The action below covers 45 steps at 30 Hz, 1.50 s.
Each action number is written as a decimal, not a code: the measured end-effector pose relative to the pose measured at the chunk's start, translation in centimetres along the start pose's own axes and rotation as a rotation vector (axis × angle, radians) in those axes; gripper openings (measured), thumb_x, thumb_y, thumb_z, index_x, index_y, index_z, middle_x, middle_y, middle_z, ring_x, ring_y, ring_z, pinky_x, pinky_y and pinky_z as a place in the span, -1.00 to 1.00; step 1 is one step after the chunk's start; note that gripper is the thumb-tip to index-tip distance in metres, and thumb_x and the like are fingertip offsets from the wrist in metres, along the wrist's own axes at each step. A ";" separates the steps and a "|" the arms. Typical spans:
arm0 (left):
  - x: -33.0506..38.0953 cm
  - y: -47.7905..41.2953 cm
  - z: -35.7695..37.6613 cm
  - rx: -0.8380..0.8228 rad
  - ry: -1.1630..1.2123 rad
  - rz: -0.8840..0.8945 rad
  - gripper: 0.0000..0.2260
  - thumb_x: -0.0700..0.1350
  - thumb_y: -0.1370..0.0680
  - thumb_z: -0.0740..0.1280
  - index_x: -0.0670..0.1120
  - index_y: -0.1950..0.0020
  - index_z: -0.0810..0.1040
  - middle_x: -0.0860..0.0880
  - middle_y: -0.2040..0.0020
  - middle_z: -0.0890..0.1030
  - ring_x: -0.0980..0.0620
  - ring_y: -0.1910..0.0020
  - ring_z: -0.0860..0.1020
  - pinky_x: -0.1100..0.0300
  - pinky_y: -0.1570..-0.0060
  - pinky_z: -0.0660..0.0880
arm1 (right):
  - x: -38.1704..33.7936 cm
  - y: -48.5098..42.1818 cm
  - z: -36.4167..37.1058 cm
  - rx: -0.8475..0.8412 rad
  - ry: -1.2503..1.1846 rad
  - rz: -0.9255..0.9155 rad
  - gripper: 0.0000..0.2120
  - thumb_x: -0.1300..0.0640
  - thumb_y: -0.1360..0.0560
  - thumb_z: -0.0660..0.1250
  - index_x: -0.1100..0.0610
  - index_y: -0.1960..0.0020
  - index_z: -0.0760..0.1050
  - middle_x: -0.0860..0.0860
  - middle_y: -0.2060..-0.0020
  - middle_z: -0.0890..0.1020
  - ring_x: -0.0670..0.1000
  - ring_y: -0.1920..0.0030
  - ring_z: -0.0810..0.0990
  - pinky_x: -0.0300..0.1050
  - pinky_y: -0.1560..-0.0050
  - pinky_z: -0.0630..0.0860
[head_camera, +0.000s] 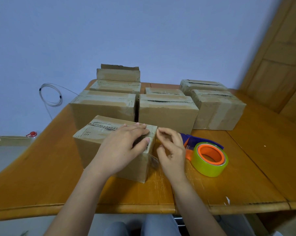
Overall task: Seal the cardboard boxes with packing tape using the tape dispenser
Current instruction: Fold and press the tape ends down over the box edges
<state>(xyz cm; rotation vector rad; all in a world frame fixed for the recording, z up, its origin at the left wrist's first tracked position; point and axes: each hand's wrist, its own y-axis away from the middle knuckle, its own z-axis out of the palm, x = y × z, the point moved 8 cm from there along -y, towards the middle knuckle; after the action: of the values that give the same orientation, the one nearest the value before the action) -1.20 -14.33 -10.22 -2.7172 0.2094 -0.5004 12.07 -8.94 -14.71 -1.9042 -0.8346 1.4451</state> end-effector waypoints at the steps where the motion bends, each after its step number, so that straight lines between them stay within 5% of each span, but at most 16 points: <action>1: 0.0 -0.1 0.0 -0.001 -0.001 0.000 -0.32 0.30 -0.45 -0.13 0.06 -0.39 0.46 0.12 -0.41 0.44 0.23 -0.42 0.30 0.29 -0.37 0.11 | -0.1 0.0 -0.2 0.016 -0.009 -0.008 -0.65 0.25 -0.42 0.19 0.13 -0.15 0.59 0.01 -0.07 0.59 -0.03 -0.14 0.50 -0.26 -0.15 0.44; 5: 0.0 0.0 0.1 -0.007 0.010 -0.001 -0.32 0.30 -0.45 -0.14 0.06 -0.40 0.46 0.12 -0.42 0.43 0.22 -0.43 0.29 0.27 -0.40 0.11 | 0.7 0.0 -1.0 0.120 -0.074 0.126 -0.68 0.24 -0.44 0.17 0.07 -0.07 0.61 -0.08 -0.01 0.62 -0.08 -0.10 0.55 -0.29 -0.11 0.46; 9: 0.0 0.1 0.0 -0.005 0.009 -0.003 -0.31 0.31 -0.44 -0.14 0.07 -0.40 0.45 0.13 -0.42 0.42 0.23 -0.42 0.29 0.28 -0.38 0.10 | 2.0 0.1 0.2 0.000 -0.139 0.313 -0.56 0.24 -0.43 0.17 -0.12 -0.22 0.46 -0.20 -0.14 0.52 -0.22 -0.20 0.46 -0.36 -0.18 0.40; 16: 0.0 0.1 0.0 0.009 0.023 -0.020 -0.49 0.19 -0.52 0.04 0.05 -0.38 0.48 0.11 -0.41 0.44 0.21 -0.42 0.31 0.29 -0.36 0.13 | 1.4 0.3 1.4 -0.099 -0.009 0.224 -0.49 0.26 -0.40 0.18 -0.03 -0.32 0.38 -0.30 -0.17 0.44 -0.29 -0.24 0.33 -0.47 -0.25 0.23; 20: 0.2 0.1 -0.1 -0.011 0.021 -0.023 -0.48 0.19 -0.52 0.03 0.05 -0.39 0.46 0.11 -0.42 0.42 0.20 -0.43 0.30 0.26 -0.40 0.13 | 0.7 0.2 0.6 -0.092 -0.003 0.111 -0.54 0.20 -0.41 0.13 -0.01 -0.27 0.47 -0.20 -0.22 0.48 -0.14 -0.28 0.36 -0.37 -0.30 0.26; 25: 0.2 0.1 -0.2 0.001 0.011 -0.029 -0.64 0.07 -0.63 0.17 0.05 -0.41 0.44 0.12 -0.44 0.40 0.21 -0.45 0.27 0.26 -0.43 0.10 | -0.2 0.6 -1.7 0.086 -0.160 0.145 -0.67 0.20 -0.42 0.14 0.02 0.02 0.64 -0.03 -0.11 0.59 -0.02 -0.18 0.49 -0.22 -0.16 0.42; 30: 0.1 0.1 -0.2 0.018 0.021 -0.033 -0.63 0.11 -0.63 0.12 0.04 -0.39 0.47 0.10 -0.43 0.42 0.19 -0.44 0.29 0.23 -0.43 0.13 | -2.5 2.7 -2.8 0.044 -0.129 0.075 -0.74 0.11 -0.50 0.20 0.12 -0.06 0.62 0.03 -0.06 0.59 0.05 -0.15 0.53 -0.10 -0.16 0.42; 33: 0.2 0.2 -0.2 0.016 0.034 -0.030 -0.51 0.16 -0.54 0.05 0.03 -0.37 0.49 0.09 -0.41 0.45 0.17 -0.43 0.32 0.18 -0.42 0.18 | -3.6 3.9 -2.0 -0.028 -0.047 0.036 -0.75 0.08 -0.50 0.25 0.13 -0.03 0.64 -0.03 -0.03 0.61 0.02 -0.11 0.54 -0.19 -0.13 0.41; 41: 0.0 0.1 -0.1 0.033 0.028 -0.028 -0.60 0.13 -0.61 0.13 0.02 -0.37 0.50 0.08 -0.40 0.46 0.17 -0.43 0.32 0.17 -0.42 0.20 | -4.2 4.2 -0.9 0.007 -0.039 0.069 -0.78 -0.08 -0.49 0.32 0.04 0.02 0.60 -0.15 0.02 0.61 -0.11 -0.08 0.54 -0.34 -0.11 0.40; 45: 0.2 0.1 -0.3 0.035 0.041 -0.029 -0.50 0.16 -0.52 0.05 0.02 -0.35 0.51 0.09 -0.39 0.47 0.17 -0.42 0.33 0.17 -0.39 0.24 | -3.8 3.9 -0.7 0.027 -0.037 0.100 -0.88 0.01 -0.46 0.34 0.03 0.08 0.59 -0.16 0.08 0.61 -0.12 -0.04 0.55 -0.34 -0.07 0.41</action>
<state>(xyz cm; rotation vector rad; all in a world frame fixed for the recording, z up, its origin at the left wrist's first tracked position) -1.10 -14.55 -9.95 -2.6814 0.1710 -0.5630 12.45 -14.39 -15.36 -1.9286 -0.7425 1.5477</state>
